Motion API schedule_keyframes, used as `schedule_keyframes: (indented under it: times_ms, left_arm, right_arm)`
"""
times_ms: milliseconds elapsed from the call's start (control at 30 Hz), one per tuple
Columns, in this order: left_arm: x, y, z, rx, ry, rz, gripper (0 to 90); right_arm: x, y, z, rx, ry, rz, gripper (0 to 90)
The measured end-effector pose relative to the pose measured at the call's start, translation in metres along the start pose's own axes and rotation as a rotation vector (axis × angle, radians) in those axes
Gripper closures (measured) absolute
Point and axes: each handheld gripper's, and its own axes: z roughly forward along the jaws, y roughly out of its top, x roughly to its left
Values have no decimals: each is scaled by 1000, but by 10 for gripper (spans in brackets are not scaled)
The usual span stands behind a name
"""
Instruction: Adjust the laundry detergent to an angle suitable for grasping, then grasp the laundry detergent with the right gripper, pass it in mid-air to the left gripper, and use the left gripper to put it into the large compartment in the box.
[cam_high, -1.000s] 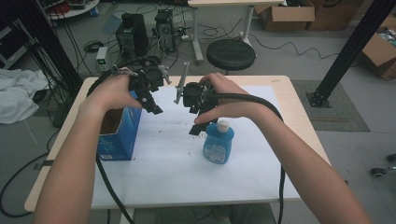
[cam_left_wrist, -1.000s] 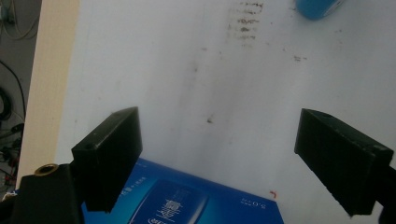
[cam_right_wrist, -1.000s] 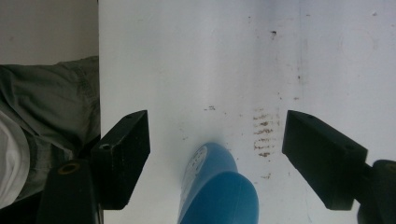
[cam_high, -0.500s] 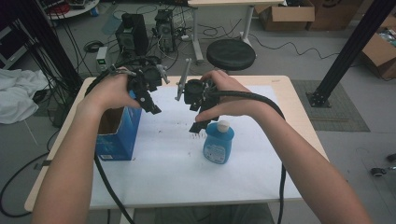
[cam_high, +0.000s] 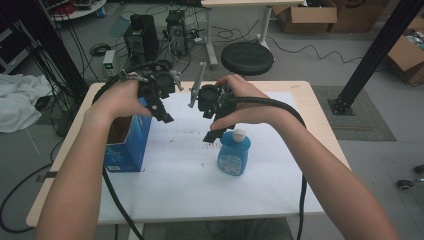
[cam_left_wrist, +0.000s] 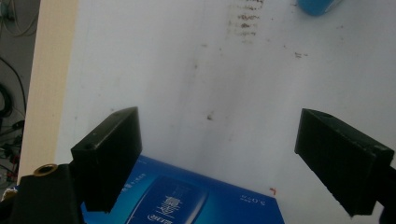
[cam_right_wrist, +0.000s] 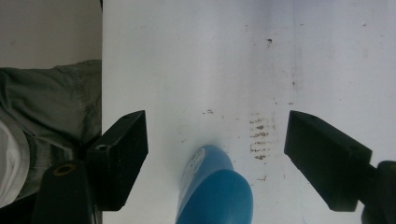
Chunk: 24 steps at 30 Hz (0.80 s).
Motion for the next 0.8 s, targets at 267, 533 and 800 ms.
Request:
schedule_keyframes:
  times_ms: [267, 533, 800]
  left_arm:
    - [2, -1, -1, -10, 1, -8, 149]
    - [2, -2, -3, -13, 3, -9, 149]
    - [3, -2, -2, -5, 0, -4, 150]
  right_arm:
    - [-4, -1, 1, 3, 3, -1, 214]
    - [-4, 1, 0, -5, 2, -8, 202]
    - [-5, -3, -7, -31, -7, 0, 189]
